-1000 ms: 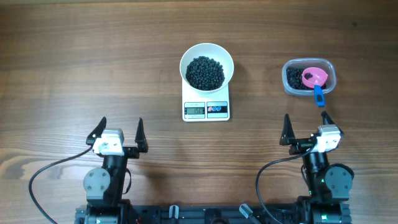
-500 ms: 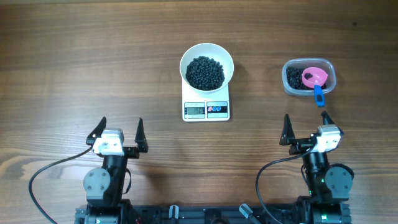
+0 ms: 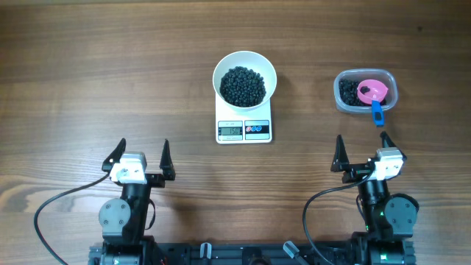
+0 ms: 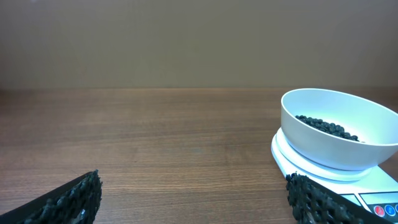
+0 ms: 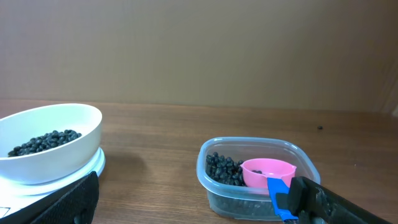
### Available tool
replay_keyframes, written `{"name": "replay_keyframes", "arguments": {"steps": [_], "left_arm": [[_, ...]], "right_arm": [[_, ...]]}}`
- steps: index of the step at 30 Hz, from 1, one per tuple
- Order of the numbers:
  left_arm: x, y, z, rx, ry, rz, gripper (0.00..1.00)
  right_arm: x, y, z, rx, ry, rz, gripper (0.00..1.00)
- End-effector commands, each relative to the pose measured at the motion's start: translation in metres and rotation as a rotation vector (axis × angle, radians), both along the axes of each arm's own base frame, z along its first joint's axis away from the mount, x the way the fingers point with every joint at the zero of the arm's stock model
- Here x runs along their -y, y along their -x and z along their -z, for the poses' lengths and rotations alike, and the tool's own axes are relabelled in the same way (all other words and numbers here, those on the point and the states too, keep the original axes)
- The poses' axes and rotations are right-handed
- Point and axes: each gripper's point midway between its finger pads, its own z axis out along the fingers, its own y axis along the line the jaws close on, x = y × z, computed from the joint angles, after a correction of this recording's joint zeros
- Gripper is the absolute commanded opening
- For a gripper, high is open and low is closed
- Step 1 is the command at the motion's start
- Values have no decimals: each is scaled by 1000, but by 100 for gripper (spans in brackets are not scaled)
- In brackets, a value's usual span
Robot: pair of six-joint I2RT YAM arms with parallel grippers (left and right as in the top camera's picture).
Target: Scoop item into bowl and weigh 150g on scale
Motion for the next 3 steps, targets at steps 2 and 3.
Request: {"name": "replay_keyframes", "arguments": {"steps": [2,3], "left_arm": [[-4,0,2,0,9,-19,100],[-4,0,2,0,9,-19,100]], "right_arm": [[1,0,-2,10,13,10,100],[1,0,-2,10,13,10,100]]}}
